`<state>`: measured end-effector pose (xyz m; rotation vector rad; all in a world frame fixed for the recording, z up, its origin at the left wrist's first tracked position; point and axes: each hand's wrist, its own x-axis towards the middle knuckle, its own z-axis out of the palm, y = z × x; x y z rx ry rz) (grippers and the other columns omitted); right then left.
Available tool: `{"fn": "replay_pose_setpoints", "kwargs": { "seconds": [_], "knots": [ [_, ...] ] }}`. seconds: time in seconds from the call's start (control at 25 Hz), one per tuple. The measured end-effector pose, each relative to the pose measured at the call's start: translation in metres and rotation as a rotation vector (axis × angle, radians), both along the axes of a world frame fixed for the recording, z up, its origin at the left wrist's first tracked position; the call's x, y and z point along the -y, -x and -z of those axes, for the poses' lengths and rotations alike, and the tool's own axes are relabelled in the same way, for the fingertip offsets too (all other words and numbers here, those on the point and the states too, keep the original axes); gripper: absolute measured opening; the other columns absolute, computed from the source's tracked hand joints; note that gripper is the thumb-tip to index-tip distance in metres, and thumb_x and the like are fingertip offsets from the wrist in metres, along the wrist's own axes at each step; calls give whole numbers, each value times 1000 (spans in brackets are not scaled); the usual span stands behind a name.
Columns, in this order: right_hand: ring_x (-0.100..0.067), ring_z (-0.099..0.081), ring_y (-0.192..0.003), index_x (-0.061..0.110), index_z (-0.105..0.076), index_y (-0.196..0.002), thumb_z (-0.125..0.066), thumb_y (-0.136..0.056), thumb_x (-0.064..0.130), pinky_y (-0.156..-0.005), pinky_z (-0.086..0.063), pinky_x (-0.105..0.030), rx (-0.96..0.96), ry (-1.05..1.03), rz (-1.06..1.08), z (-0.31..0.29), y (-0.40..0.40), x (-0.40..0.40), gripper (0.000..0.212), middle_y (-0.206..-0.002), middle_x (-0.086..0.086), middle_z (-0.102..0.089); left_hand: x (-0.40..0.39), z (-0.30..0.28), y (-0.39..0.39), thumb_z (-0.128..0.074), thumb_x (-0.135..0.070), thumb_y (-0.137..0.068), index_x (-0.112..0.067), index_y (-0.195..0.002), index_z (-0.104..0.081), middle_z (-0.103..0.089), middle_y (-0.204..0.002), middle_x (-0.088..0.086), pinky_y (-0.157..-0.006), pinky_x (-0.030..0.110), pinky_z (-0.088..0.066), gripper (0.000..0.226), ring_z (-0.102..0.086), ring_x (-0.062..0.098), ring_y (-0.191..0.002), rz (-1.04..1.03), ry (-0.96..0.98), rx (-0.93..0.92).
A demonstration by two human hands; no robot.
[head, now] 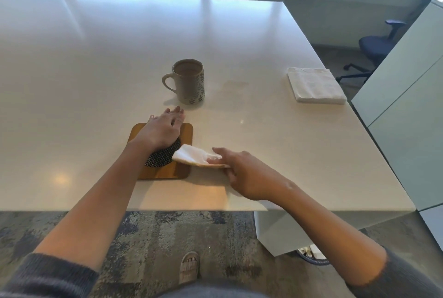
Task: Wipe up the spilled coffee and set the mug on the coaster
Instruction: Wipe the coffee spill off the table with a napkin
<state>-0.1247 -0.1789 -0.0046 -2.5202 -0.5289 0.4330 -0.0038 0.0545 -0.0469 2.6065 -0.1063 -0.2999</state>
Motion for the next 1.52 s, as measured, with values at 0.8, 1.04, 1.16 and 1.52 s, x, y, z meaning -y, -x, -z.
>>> {"fn": "replay_pose_setpoints", "kwargs": {
  "seconds": [0.8,1.04,1.16,1.52],
  "knots": [
    [-36,-63,-74,21,-73,-115,-51,-99,13,-57,-38,-32,457,-59,800,1,-35,116,28,-84,-13,-75,-4,-8,-4,-25,-53,-106,-29,-156,-34,-22,-165,-13,-125,43,-2,56,-13,10,-154,-21,40,-28],
    [-45,-67,-95,21,-63,-133,-46,-90,1,-79,-52,-42,378,157,783,17,-51,92,50,-104,-23,-73,-1,-16,-4,-25,-60,-103,-31,-156,-34,-25,-165,-9,-123,40,-8,60,-18,18,-154,-57,13,-45],
    [-42,-68,-98,18,-62,-130,-42,-91,-2,-81,-52,-41,418,243,744,18,-58,73,48,-113,-17,-70,3,-20,-1,-24,-59,-103,-31,-155,-34,-26,-164,-10,-123,41,-11,60,-20,20,-153,-70,-4,-31],
    [-31,-70,-100,24,-67,-121,-46,-93,3,-82,-54,-35,304,129,329,10,-54,-8,41,-115,-5,-72,5,-26,-5,-25,-61,-102,-28,-156,-35,-31,-164,1,-122,44,-16,64,-24,27,-151,-102,-47,-68]
  ]
}}
